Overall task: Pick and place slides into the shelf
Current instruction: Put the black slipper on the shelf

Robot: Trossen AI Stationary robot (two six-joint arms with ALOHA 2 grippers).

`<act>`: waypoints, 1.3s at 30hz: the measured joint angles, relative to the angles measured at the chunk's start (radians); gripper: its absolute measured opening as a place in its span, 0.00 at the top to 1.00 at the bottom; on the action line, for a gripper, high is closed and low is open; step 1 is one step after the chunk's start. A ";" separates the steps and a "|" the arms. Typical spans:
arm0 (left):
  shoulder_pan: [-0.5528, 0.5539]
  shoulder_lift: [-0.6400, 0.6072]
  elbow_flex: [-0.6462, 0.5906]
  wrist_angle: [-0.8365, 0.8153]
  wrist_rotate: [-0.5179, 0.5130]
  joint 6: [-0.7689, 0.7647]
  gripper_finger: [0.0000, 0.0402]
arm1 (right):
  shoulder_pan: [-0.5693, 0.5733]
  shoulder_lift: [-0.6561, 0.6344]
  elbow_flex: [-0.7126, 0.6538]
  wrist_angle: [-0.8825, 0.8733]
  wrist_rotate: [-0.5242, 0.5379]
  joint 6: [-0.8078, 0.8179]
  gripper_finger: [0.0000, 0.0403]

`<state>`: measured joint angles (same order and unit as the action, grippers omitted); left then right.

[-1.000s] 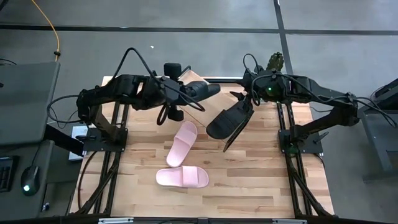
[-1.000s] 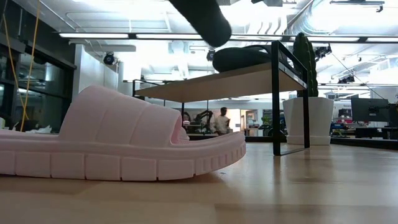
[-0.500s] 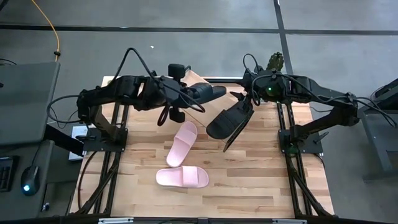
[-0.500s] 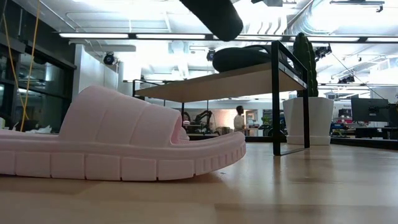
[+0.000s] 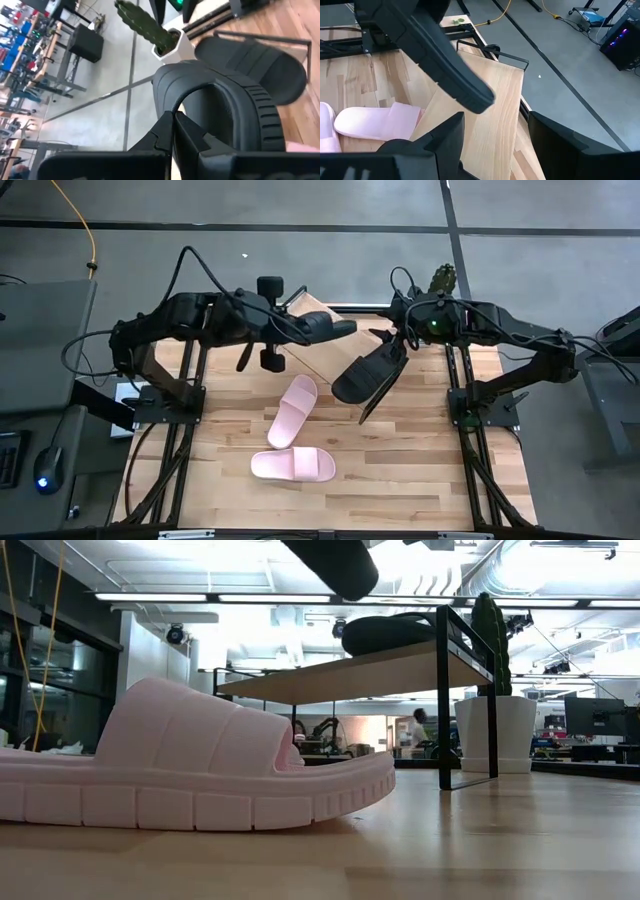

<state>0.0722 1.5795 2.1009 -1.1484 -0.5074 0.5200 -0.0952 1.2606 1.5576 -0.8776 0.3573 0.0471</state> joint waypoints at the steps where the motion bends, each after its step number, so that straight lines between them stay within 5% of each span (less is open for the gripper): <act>1: 0.000 -0.013 -0.020 0.003 -0.002 -0.001 1.00 | 0.000 0.000 0.000 -0.001 0.000 0.000 0.48; 17: 0.000 -0.315 -0.566 0.474 0.067 0.052 1.00 | 0.002 0.000 0.000 0.000 0.000 0.004 0.48; 39: 0.001 -0.348 -0.822 0.758 0.070 0.128 1.00 | 0.006 0.000 -0.001 0.006 -0.025 0.005 0.48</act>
<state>0.0736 1.2317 1.2793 -0.3901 -0.4377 0.6483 -0.0887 1.2606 1.5570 -0.8715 0.3321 0.0521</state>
